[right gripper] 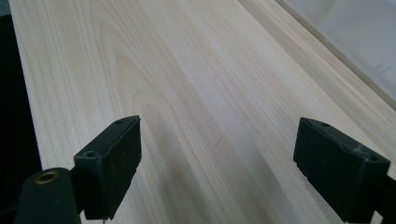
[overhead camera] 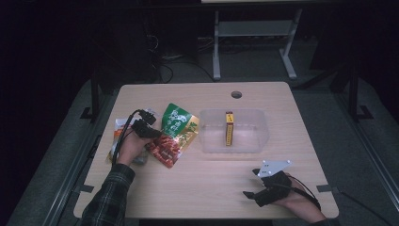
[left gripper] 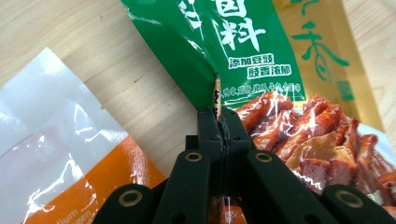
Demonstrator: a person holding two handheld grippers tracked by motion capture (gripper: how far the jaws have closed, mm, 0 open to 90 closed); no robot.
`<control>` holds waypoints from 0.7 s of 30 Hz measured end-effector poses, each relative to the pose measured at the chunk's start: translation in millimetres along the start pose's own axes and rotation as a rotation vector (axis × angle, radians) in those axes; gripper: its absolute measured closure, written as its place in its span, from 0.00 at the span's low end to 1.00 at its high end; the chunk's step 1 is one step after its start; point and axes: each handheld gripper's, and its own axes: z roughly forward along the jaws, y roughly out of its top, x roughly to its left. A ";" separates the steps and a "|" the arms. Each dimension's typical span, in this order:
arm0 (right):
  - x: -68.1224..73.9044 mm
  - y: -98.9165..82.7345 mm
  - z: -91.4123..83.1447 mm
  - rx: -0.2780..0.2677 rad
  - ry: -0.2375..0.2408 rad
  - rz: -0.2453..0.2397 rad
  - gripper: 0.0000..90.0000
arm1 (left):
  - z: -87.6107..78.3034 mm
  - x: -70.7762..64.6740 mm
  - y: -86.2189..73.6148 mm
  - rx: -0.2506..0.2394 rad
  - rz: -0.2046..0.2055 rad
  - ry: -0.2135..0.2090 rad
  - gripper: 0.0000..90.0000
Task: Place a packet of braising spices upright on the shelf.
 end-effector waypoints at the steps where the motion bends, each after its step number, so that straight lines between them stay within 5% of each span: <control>1: 0.1 -0.1 -0.2 -0.001 0.000 0.001 0.16 | -2.5 0.9 -1.5 -0.003 -0.002 -0.003 0.99; 21: 0.1 0.2 -0.6 -0.006 -0.004 0.005 0.16 | -51.8 5.6 -29.6 -0.251 -0.084 -0.053 1.00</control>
